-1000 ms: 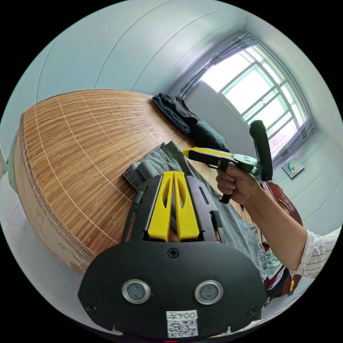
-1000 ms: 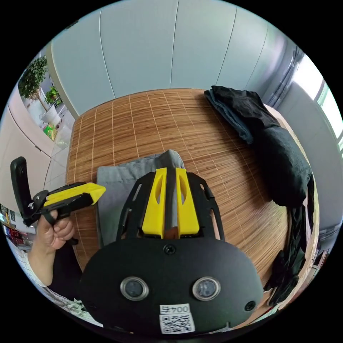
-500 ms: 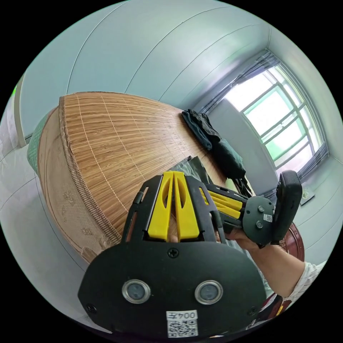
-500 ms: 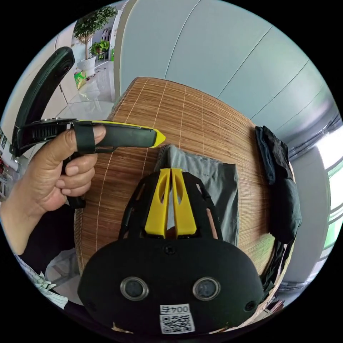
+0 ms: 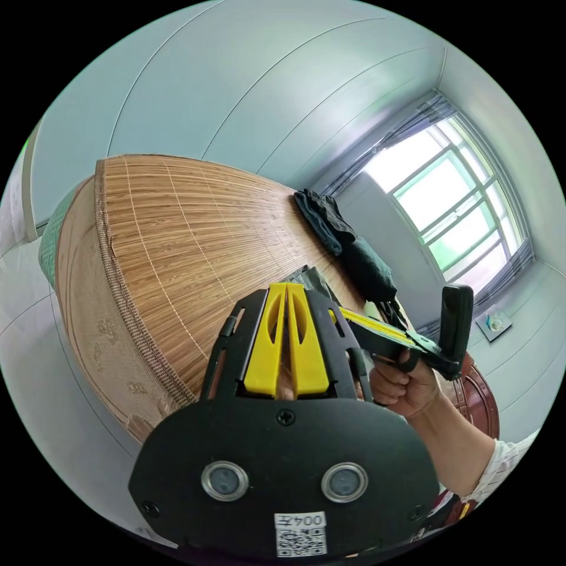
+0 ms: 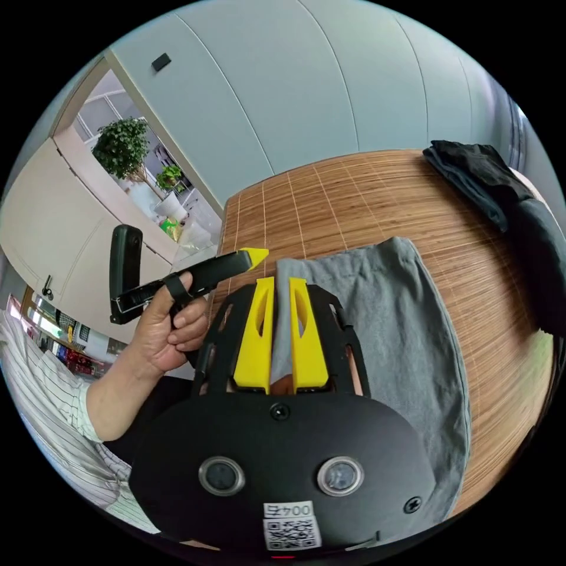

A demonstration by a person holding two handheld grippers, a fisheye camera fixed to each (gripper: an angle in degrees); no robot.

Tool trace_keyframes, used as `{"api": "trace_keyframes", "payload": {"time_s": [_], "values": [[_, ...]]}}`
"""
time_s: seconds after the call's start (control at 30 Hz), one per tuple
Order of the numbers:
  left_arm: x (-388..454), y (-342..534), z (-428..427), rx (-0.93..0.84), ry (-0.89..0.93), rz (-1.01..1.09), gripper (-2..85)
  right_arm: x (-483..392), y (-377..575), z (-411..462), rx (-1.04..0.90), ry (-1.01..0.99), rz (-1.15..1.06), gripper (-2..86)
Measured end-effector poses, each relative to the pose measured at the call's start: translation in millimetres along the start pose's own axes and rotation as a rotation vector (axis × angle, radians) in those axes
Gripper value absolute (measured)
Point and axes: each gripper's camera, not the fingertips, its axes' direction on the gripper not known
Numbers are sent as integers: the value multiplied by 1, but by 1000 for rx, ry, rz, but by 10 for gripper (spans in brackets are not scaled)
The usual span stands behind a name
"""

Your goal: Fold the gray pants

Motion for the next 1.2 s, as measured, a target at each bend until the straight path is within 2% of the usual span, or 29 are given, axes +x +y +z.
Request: {"api": "trace_keyframes", "payload": {"time_s": [0.07, 0.2, 0.3, 0.43, 0.5, 0.67, 0.77, 0.9, 1.2], "values": [[4, 0, 1, -7, -39, 15, 1, 14, 4, -10, 3, 112, 7, 56], [-3, 2, 0, 2, -99, -45, 2, 10, 4, -6, -26, 113, -68, 78], [-6, 3, 6, -19, -86, -63, 2, -11, 3, 11, -60, 185, -198, 81], [-4, 2, 6, -20, -94, -44, 3, 4, 2, 31, -132, 214, -204, 31], [-8, 0, 8, -28, -64, -53, 5, 27, 2, 27, -125, 157, -123, 7], [-8, -3, 28, -111, 123, -16, 15, 114, 16, -6, 3, -176, 207, -6], [-6, -3, 41, -160, 190, -10, 40, 145, 30, -16, 70, -307, 295, -7], [-5, -4, 51, -194, 230, -10, 86, 165, 42, -20, 106, -375, 352, -7], [-13, -5, 61, -221, 229, -25, 88, 181, 44, -21, 110, -456, 368, -7]]}}
